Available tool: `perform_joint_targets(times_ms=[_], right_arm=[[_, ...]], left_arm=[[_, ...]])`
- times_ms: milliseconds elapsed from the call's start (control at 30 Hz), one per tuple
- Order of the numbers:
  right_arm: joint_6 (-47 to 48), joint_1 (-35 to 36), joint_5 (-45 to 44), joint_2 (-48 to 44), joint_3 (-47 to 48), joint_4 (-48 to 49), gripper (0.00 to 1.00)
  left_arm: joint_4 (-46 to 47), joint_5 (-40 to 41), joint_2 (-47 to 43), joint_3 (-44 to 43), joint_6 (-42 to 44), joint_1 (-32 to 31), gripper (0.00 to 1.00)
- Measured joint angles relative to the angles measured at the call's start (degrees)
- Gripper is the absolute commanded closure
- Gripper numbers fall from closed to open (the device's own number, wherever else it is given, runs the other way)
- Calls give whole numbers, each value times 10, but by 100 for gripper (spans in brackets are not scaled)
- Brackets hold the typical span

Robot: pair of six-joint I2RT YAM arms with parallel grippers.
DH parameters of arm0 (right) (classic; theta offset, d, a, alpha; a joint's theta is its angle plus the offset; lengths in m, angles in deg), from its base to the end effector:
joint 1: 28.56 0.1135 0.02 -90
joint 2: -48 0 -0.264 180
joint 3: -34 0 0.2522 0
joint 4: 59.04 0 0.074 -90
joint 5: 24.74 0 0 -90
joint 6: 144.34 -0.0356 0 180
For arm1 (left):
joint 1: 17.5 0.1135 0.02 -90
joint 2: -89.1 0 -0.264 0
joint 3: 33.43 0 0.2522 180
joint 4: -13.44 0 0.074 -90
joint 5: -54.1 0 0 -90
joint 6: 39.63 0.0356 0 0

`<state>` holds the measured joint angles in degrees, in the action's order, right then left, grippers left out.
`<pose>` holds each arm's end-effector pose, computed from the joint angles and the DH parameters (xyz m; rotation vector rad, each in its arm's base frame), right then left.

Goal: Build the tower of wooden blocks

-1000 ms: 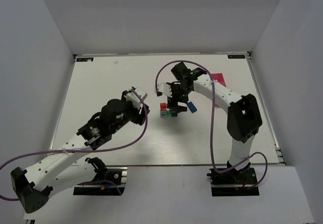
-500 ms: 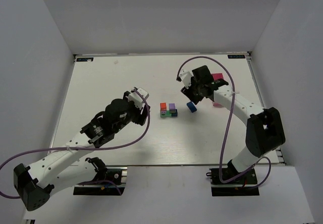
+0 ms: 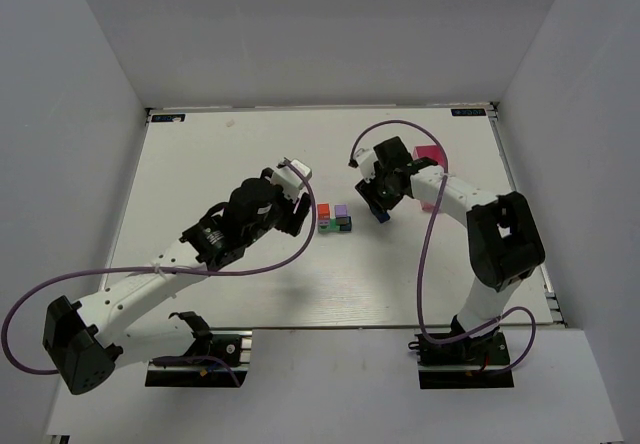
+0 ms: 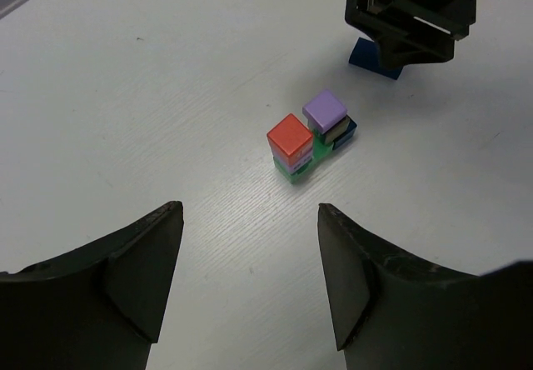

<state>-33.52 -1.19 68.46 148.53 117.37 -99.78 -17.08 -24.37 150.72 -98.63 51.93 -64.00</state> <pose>0.3254 0.1707 0.2058 -1.0735 2.3495 0.1145 0.1726 -0.1716 0.3122 0.7149 1.9136 -0.2879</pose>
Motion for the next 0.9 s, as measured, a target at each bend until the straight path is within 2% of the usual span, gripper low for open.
perform_joint_targets(times_ms=[767,900], right_arm=[[-7,-16,5,69,19,-2,47],[-7,-16,2,78,26,-2,50]], left_arm=[[22,-17,-23,22,14,0,23],[22,-19,-26,23,16,0,23]])
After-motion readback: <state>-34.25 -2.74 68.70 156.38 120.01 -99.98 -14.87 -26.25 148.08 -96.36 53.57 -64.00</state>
